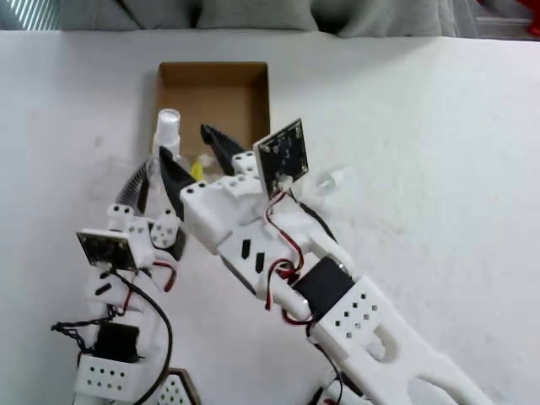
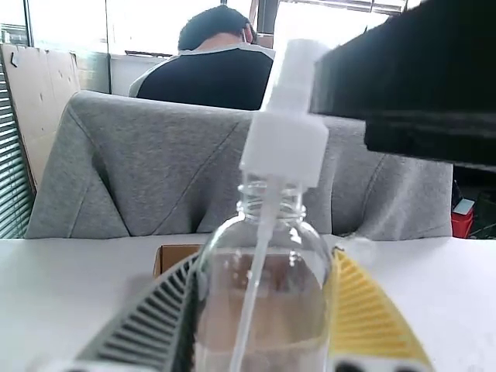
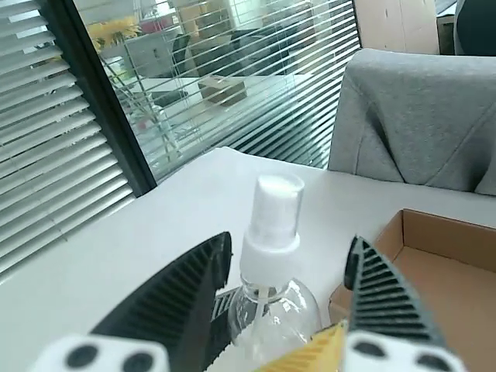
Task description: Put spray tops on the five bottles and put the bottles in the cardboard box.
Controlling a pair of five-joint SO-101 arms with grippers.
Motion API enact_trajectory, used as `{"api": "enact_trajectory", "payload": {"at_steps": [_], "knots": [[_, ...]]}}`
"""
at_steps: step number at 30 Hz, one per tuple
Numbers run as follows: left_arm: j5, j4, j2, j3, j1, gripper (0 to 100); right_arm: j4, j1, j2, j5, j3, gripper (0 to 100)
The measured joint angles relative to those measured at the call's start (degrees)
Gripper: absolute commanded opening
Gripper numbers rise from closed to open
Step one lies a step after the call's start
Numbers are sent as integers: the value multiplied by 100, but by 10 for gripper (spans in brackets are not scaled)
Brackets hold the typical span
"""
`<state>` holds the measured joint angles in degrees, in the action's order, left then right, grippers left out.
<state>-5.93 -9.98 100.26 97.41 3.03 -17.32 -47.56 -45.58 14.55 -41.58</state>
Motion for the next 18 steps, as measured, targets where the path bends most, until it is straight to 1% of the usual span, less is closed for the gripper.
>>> {"api": "enact_trajectory", "payload": {"at_steps": [2, 7, 13, 16, 18], "knots": [[0, 0, 0, 0, 0, 110, -35, 9, -132, 0, 0, 212], [0, 0, 0, 0, 0, 110, -114, 387, -853, 0, 0, 209], [0, 0, 0, 0, 0, 110, -1125, 958, -1600, 0, 9, 208], [0, 0, 0, 0, 0, 110, -1714, 1415, -1732, 0, 0, 206], [0, 0, 0, 0, 0, 110, -1943, 1714, -1820, 0, -114, 173]]}}
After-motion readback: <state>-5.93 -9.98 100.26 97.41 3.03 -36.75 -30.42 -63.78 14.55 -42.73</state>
